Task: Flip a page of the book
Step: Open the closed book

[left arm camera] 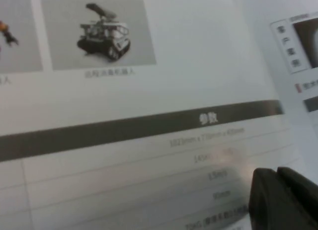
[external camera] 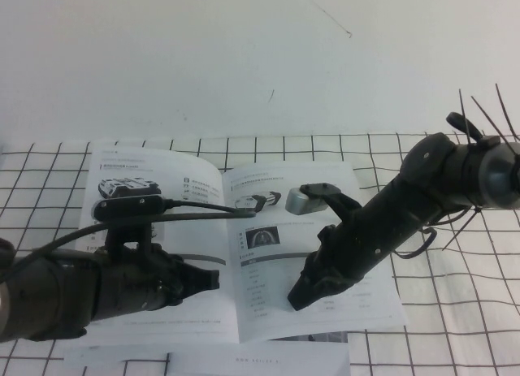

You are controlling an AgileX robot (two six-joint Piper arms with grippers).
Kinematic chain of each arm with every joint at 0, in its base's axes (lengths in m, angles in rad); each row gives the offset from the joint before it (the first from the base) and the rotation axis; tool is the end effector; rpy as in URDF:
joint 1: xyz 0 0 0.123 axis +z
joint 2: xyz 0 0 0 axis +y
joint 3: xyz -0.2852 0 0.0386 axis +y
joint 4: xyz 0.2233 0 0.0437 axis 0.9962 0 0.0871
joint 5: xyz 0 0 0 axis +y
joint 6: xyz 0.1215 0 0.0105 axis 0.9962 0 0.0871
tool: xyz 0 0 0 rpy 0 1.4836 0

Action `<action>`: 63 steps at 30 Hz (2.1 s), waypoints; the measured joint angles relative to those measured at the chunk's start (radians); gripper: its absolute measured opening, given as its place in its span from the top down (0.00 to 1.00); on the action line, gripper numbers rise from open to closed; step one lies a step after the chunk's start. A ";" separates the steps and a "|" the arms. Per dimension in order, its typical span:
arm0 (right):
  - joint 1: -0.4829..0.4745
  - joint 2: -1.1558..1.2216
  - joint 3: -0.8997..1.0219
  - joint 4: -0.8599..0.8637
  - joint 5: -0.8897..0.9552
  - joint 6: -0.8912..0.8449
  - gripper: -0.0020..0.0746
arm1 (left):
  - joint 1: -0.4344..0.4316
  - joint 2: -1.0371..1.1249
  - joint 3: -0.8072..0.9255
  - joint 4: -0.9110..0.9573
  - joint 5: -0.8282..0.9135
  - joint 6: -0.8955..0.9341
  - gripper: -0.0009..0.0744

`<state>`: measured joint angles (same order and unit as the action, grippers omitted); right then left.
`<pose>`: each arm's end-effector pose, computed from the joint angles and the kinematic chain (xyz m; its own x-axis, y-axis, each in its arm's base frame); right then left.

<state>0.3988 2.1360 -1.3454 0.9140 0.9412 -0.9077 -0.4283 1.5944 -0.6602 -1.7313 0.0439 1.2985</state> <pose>0.3283 0.2231 0.1229 -0.7782 -0.5386 -0.3230 -0.6146 0.5477 0.5677 0.2657 -0.1272 0.1629 -0.8000 -0.0955 -0.5924 0.1163 0.9438 -0.3093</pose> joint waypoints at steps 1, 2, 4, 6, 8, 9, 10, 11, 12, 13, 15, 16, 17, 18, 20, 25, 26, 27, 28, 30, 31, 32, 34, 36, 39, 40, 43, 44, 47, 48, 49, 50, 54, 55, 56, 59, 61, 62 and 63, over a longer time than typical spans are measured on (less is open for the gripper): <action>0.009 0.000 0.000 0.002 0.000 0.000 0.97 | 0.010 0.011 0.000 0.000 0.000 0.001 0.99; 0.018 0.000 0.000 0.002 -0.006 0.000 0.97 | 0.020 0.024 0.000 0.000 0.000 0.001 0.99; 0.031 0.000 0.000 0.009 -0.017 0.000 0.97 | 0.038 0.045 0.000 0.000 0.000 0.002 0.99; 0.037 0.000 0.000 0.014 -0.036 0.000 0.97 | 0.054 0.060 0.000 0.000 0.000 0.002 0.99; 0.037 -0.006 0.000 0.016 -0.066 0.000 0.97 | 0.066 0.069 0.000 0.000 0.007 0.005 0.99; 0.035 -0.013 0.000 0.014 -0.084 0.000 0.97 | 0.069 0.075 0.000 0.000 0.009 0.006 0.99; 0.030 -0.022 0.000 0.014 -0.098 0.000 0.97 | 0.070 0.078 0.000 0.000 0.015 0.006 0.99; 0.026 -0.037 0.000 0.012 -0.113 0.000 0.97 | 0.070 0.082 0.000 0.000 0.021 0.008 0.99; 0.017 -0.054 0.000 0.006 -0.128 0.000 0.97 | 0.070 0.087 0.000 0.000 0.025 0.014 0.99; 0.009 -0.069 0.000 0.001 -0.137 0.000 0.97 | 0.070 0.092 0.000 0.000 0.029 0.014 0.99; -0.013 -0.105 0.000 -0.023 -0.149 0.007 0.97 | 0.070 0.093 -0.002 0.000 0.039 0.014 0.99; -0.021 -0.120 0.000 -0.037 -0.150 0.013 0.97 | 0.070 0.093 -0.002 0.000 0.050 0.014 0.99; -0.030 -0.131 0.000 -0.062 -0.150 0.024 0.97 | 0.070 0.093 -0.002 0.000 0.066 0.014 0.99; -0.037 -0.138 0.000 -0.094 -0.150 0.042 0.97 | 0.070 0.092 -0.002 0.000 0.082 0.014 0.99; -0.041 -0.140 0.000 -0.186 -0.154 0.076 0.97 | 0.070 0.079 -0.002 0.000 0.107 0.014 0.99; -0.052 -0.140 0.000 -0.445 -0.184 0.245 0.97 | 0.070 0.011 -0.004 0.000 0.133 0.014 0.99; -0.062 -0.140 0.000 -0.481 -0.191 0.275 0.97 | 0.070 -0.003 -0.004 0.000 0.135 0.014 0.99; -0.074 -0.140 0.000 -0.504 -0.194 0.296 0.97 | 0.070 -0.017 -0.006 0.000 0.136 0.012 0.99; -0.084 -0.140 0.000 -0.519 -0.196 0.307 0.97 | 0.070 -0.026 -0.008 0.000 0.137 0.007 0.99; -0.106 -0.140 0.000 -0.535 -0.196 0.323 0.97 | 0.070 -0.036 -0.023 0.000 0.145 -0.011 0.99; -0.111 -0.140 0.000 -0.537 -0.196 0.325 0.97 | 0.070 -0.036 -0.032 0.000 0.148 -0.025 0.99; -0.114 -0.140 0.000 -0.539 -0.196 0.325 0.97 | 0.070 -0.033 -0.046 0.000 0.147 -0.045 0.99; -0.114 -0.140 0.000 -0.541 -0.192 0.323 0.97 | 0.070 -0.016 -0.078 0.000 0.151 -0.069 0.99; -0.114 -0.140 0.000 -0.541 -0.181 0.323 0.97 | 0.070 0.018 -0.119 0.000 0.151 -0.083 0.99; -0.112 -0.140 0.000 -0.541 -0.147 0.323 0.97 | 0.070 0.077 -0.169 0.000 0.151 -0.088 0.99; -0.112 -0.140 0.000 -0.541 -0.133 0.323 0.97 | 0.070 0.094 -0.179 0.000 0.151 -0.088 0.99; -0.112 -0.134 0.000 -0.539 -0.074 0.323 0.97 | 0.070 0.145 -0.193 0.000 0.149 -0.092 0.99; -0.112 -0.132 0.003 -0.533 -0.062 0.321 0.97 | 0.070 0.159 -0.193 0.002 0.147 -0.101 0.99; -0.112 -0.125 0.046 -0.501 -0.072 0.319 0.97 | 0.070 0.190 -0.195 0.054 0.145 -0.162 0.99; -0.112 -0.125 0.068 -0.488 -0.087 0.317 0.97 | 0.070 0.197 -0.195 0.078 0.144 -0.184 0.99; -0.112 -0.125 0.088 -0.476 -0.101 0.315 0.97 | 0.070 0.203 -0.195 0.094 0.144 -0.198 0.99; -0.112 -0.125 0.108 -0.464 -0.121 0.312 0.97 | 0.070 0.210 -0.195 0.111 0.144 -0.211 0.99; -0.114 -0.129 0.146 -0.423 -0.156 0.291 0.97 | 0.070 0.225 -0.197 0.146 0.144 -0.226 0.99; -0.114 -0.131 0.148 -0.419 -0.160 0.289 0.97 | 0.070 0.228 -0.197 0.148 0.144 -0.228 0.99; -0.114 -0.133 0.149 -0.417 -0.160 0.288 0.97 | 0.070 0.233 -0.199 0.150 0.144 -0.231 0.99; -0.114 -0.133 0.155 -0.400 -0.160 0.277 0.97 | 0.070 0.247 -0.199 0.163 0.141 -0.236 0.99; -0.115 -0.133 0.157 -0.388 -0.160 0.268 0.97 | 0.070 0.253 -0.203 0.181 0.141 -0.237 0.99; -0.115 -0.133 0.158 -0.383 -0.160 0.264 0.97 | 0.070 0.254 -0.205 0.193 0.141 -0.237 0.99; -0.115 -0.133 0.158 -0.381 -0.160 0.262 0.97 | 0.070 0.254 -0.205 0.205 0.141 -0.237 0.99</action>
<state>0.2836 2.0026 -1.1872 0.5331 0.7807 -0.6460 -0.3582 1.8481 -0.8656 -1.5264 0.1851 1.0610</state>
